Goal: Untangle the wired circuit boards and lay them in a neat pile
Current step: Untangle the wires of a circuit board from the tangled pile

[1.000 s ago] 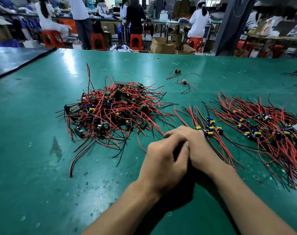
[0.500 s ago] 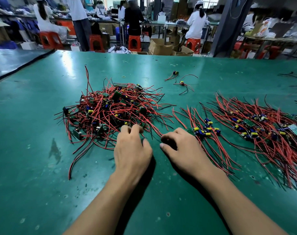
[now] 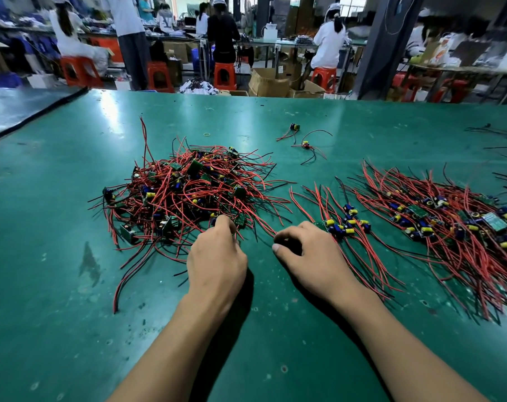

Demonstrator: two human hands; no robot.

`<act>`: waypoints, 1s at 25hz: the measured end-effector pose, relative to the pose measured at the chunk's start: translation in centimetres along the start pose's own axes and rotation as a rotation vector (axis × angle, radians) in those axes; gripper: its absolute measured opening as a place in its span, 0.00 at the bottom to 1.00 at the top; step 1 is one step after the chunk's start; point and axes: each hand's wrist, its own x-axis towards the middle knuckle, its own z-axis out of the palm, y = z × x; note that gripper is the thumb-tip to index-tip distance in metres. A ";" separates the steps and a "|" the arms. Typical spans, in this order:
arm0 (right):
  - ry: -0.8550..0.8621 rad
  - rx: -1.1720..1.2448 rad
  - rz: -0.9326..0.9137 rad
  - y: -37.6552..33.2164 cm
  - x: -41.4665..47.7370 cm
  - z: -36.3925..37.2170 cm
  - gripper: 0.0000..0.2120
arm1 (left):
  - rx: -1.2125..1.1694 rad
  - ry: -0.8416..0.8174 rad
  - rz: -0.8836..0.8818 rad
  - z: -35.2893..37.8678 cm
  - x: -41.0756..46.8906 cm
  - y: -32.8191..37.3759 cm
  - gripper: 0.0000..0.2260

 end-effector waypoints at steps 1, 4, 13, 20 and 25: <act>0.004 0.004 0.002 0.0 0.0 0.0 0.09 | 0.010 -0.008 0.002 -0.1 -0.1 0.0 0.04; 0.015 0.011 0.001 0.0 -0.1 0.0 0.07 | -0.024 -0.039 0.052 0.0 -0.6 0.2 0.02; -0.009 0.075 -0.033 0.2 0.1 -0.5 0.20 | -0.305 -0.130 0.226 1.3 -2.4 1.7 0.03; -0.183 -0.028 -0.021 -0.3 0.0 -0.6 0.24 | -0.402 -0.059 -0.048 1.7 -1.0 1.1 0.09; -0.064 0.174 -0.023 0.0 0.0 -0.4 0.12 | -0.559 -0.022 -0.131 1.2 -0.8 0.9 0.08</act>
